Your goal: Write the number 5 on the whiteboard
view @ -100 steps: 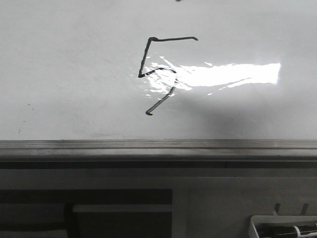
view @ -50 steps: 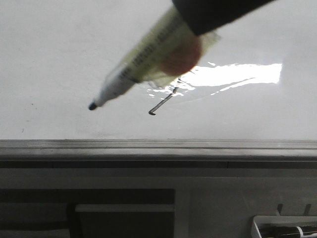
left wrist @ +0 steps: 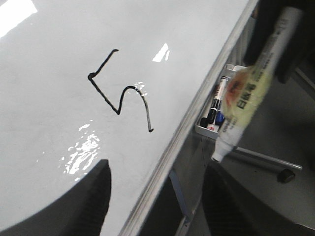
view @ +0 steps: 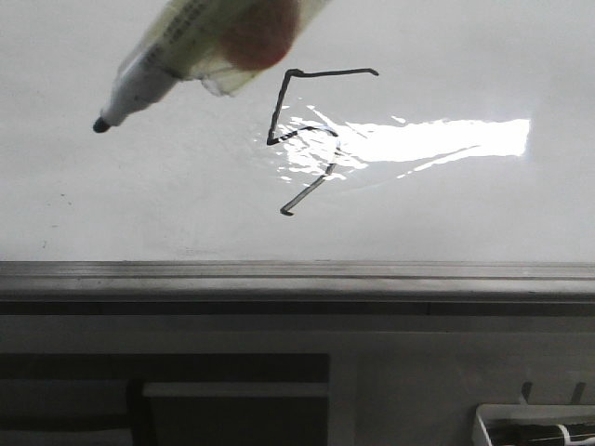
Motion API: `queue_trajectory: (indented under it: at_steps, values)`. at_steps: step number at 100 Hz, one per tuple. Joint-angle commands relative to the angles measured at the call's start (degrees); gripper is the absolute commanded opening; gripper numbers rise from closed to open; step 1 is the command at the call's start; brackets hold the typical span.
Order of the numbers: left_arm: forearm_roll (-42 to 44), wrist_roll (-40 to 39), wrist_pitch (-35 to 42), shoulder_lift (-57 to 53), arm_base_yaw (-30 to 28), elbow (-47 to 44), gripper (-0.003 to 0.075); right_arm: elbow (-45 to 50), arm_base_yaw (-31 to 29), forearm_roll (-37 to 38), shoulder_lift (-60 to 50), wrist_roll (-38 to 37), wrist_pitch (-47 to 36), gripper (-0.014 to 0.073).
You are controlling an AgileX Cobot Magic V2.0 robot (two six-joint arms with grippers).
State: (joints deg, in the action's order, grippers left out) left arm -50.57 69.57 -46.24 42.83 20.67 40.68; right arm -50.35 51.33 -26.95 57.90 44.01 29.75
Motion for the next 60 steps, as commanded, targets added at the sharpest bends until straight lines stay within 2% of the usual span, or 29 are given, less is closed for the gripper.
queue_trajectory:
  at_steps: [1, 11, 27, 47, 60]
  values:
    - [-2.68, -0.35, 3.20, 2.39, 1.65, 3.12, 0.0386, -2.06, -0.04, -0.84, -0.65, 0.62, -4.31, -0.0041]
    - [-2.68, -0.17, 3.09, 4.95, 4.80, 3.97, 0.0386, -2.06, -0.14, -0.46, -0.65, 0.62, -4.43, -0.0041]
    - [-0.55, 0.50, 3.87, 7.55, 13.56, 3.97, 0.0386, -2.06, -0.14, 0.54, -0.65, 0.62, -4.43, -0.0041]
    - [-0.33, -0.45, 14.81, 10.16, 23.63, 3.97, 0.0386, -2.06, -0.14, -0.59, -0.65, 0.52, -4.87, -0.0041]
    - [-0.33, -0.45, 18.65, 13.34, 26.52, 3.97, 0.0386, -2.06, -0.14, -3.47, -0.65, 0.52, -4.95, -0.0041]
